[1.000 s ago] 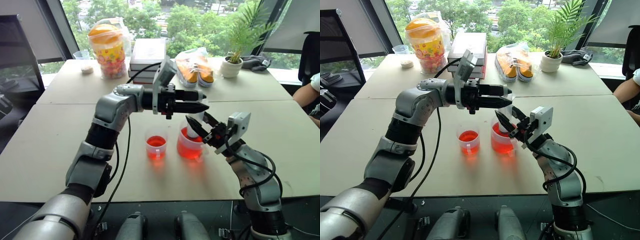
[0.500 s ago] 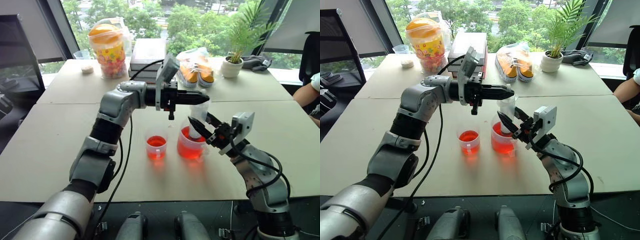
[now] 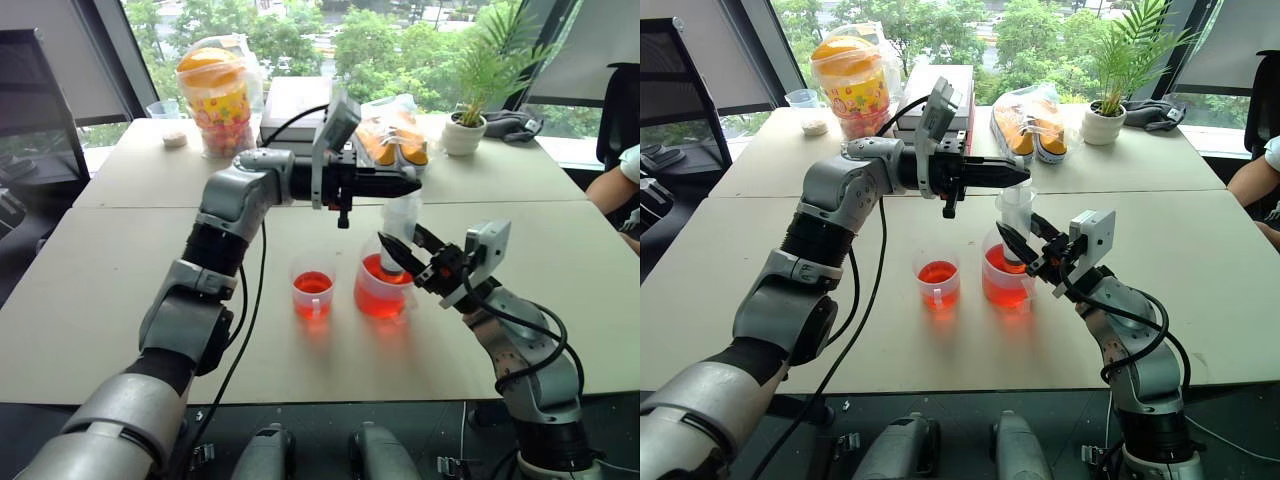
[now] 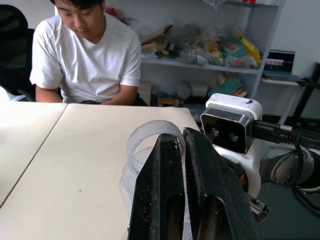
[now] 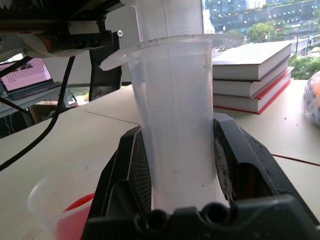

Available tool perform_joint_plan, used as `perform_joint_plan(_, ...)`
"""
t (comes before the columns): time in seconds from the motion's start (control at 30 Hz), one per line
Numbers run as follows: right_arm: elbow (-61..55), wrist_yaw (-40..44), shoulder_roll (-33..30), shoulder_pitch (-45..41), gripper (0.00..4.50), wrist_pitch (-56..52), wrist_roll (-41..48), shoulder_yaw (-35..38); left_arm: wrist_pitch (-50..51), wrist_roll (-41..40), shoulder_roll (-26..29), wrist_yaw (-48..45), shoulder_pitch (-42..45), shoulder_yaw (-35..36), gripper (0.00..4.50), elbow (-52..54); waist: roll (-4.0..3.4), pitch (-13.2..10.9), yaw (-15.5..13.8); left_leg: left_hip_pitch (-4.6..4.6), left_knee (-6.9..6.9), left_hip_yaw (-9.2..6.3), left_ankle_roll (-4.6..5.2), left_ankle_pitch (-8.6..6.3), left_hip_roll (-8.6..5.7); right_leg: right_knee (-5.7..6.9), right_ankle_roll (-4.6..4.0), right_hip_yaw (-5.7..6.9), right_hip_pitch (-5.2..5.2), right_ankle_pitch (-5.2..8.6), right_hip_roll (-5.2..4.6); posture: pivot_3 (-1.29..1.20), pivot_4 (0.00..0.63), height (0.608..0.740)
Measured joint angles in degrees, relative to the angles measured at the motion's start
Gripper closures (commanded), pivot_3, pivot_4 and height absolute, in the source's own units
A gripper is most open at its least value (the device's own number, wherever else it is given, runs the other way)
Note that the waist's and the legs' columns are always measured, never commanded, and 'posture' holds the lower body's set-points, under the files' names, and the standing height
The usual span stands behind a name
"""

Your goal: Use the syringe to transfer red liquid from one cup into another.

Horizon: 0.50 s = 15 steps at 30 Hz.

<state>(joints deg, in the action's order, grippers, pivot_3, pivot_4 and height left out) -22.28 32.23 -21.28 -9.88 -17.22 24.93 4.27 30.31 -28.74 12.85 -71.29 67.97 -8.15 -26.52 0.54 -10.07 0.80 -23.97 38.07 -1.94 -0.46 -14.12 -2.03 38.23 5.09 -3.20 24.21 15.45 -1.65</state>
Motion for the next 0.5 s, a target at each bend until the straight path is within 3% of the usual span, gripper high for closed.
perform_joint_plan(0.5,0.0,0.0,0.0,-1.0,3.14,-1.3,0.1,-0.1,-1.0,0.0,0.2,0.0,0.4,0.4,4.42,-0.5,0.00,0.0,0.0,0.00,0.00,0.00,0.00,0.00,0.00,0.00,0.00,0.00,0.00,0.00,0.00,0.00,0.150,0.740)
